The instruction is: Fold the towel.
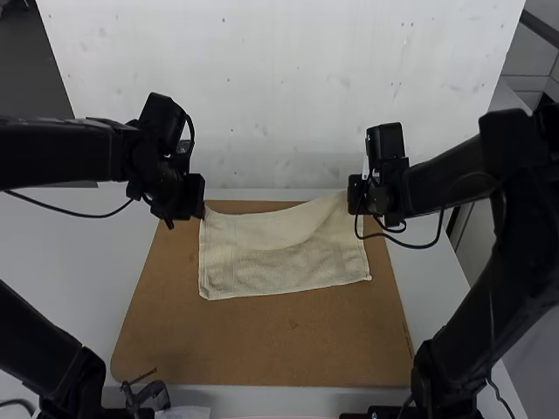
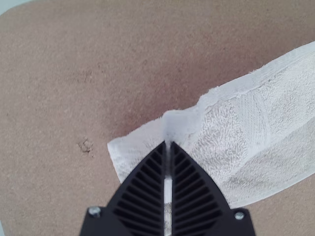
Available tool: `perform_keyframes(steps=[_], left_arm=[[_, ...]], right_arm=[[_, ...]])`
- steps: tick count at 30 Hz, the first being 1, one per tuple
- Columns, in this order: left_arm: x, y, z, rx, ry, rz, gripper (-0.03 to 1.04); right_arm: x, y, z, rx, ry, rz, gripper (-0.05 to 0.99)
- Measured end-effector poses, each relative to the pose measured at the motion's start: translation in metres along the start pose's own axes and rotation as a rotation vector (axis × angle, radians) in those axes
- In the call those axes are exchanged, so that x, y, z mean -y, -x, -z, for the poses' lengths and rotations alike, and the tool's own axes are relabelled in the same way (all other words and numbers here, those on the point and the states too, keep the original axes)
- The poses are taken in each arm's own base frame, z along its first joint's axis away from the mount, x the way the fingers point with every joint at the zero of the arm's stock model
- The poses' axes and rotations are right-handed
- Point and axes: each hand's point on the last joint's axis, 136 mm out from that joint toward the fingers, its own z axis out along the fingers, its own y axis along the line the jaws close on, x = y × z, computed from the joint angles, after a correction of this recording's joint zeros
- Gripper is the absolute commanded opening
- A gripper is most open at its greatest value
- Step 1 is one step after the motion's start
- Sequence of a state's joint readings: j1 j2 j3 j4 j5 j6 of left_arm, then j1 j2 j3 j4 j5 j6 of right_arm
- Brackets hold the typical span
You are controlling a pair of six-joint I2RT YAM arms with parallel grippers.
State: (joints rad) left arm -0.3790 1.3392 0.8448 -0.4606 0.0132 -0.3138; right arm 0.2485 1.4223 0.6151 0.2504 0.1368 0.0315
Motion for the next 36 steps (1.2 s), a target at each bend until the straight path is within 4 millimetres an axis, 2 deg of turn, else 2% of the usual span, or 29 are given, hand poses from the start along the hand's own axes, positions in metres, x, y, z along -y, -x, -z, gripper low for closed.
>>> perform_keyframes(steps=[5, 9, 14, 19, 24, 32, 36], left_arm=[[-0.005, -0.019, 0.007, -0.010, 0.011, 0.001, 0.02], [-0.007, -0.023, 0.016, 0.007, 0.009, 0.004, 0.02], [-0.009, -0.032, 0.024, 0.000, 0.013, 0.010, 0.02], [-0.006, -0.054, 0.027, -0.044, 0.008, 0.001, 0.02], [0.001, -0.065, 0.024, -0.076, -0.003, -0.021, 0.02], [-0.007, -0.095, -0.009, -0.240, 0.043, -0.022, 0.02], [-0.012, -0.087, -0.015, -0.223, 0.051, 0.000, 0.02]], right_arm=[[0.002, -0.023, 0.017, -0.047, 0.033, 0.039, 0.02], [0.000, -0.040, 0.030, -0.092, 0.061, 0.061, 0.02], [-0.001, -0.047, 0.045, -0.103, 0.081, 0.076, 0.02], [-0.001, -0.049, 0.055, -0.099, 0.090, 0.080, 0.02], [-0.001, -0.052, 0.053, -0.112, 0.091, 0.084, 0.02], [0.005, -0.088, 0.033, -0.246, 0.052, 0.098, 0.02], [0.007, -0.093, 0.023, -0.265, 0.037, 0.105, 0.02]])
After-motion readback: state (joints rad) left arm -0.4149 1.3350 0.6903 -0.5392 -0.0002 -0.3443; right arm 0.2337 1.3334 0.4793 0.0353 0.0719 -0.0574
